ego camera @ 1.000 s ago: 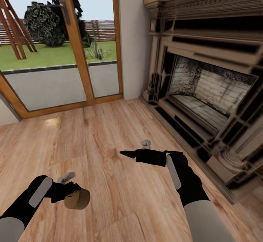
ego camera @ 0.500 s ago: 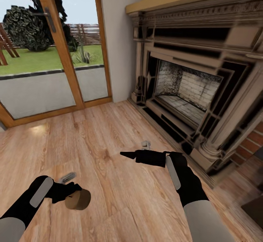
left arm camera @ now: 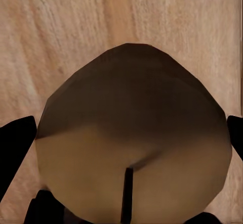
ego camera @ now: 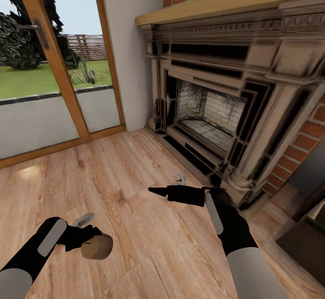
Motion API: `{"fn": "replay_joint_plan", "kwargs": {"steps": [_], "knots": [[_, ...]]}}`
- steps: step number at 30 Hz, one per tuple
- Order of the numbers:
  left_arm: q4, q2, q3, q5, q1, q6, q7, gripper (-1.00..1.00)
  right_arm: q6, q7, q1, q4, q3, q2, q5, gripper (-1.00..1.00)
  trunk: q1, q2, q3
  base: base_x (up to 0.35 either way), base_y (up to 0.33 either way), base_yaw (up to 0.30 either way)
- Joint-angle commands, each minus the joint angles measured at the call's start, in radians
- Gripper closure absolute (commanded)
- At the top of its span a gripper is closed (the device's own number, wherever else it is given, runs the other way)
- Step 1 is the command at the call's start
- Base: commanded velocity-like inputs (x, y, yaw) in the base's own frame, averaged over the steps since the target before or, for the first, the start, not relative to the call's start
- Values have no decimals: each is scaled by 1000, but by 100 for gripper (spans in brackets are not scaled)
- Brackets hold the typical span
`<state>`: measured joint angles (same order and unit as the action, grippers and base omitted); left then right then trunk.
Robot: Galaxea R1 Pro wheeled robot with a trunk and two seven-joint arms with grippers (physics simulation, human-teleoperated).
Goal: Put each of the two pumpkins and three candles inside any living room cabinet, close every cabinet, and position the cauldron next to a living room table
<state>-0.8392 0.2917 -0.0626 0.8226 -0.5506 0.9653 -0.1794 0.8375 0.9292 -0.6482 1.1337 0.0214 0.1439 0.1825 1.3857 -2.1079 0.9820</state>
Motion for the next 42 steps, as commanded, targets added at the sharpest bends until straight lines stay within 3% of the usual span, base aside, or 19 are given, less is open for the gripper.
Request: {"fn": "replay_joint_plan", "kwargs": {"steps": [1, 42], "knots": [[-1, 1, -3, 13, 0, 1, -9, 100, 5, 1, -1, 0, 0, 0, 2, -100, -4, 7, -4, -57, 0, -208], [-1, -5, -5, 13, 0, 1, -11, 100, 5, 8, -1, 0, -1, -1, 2, -100, -161, 294, -187, -34, 0, -208]]}}
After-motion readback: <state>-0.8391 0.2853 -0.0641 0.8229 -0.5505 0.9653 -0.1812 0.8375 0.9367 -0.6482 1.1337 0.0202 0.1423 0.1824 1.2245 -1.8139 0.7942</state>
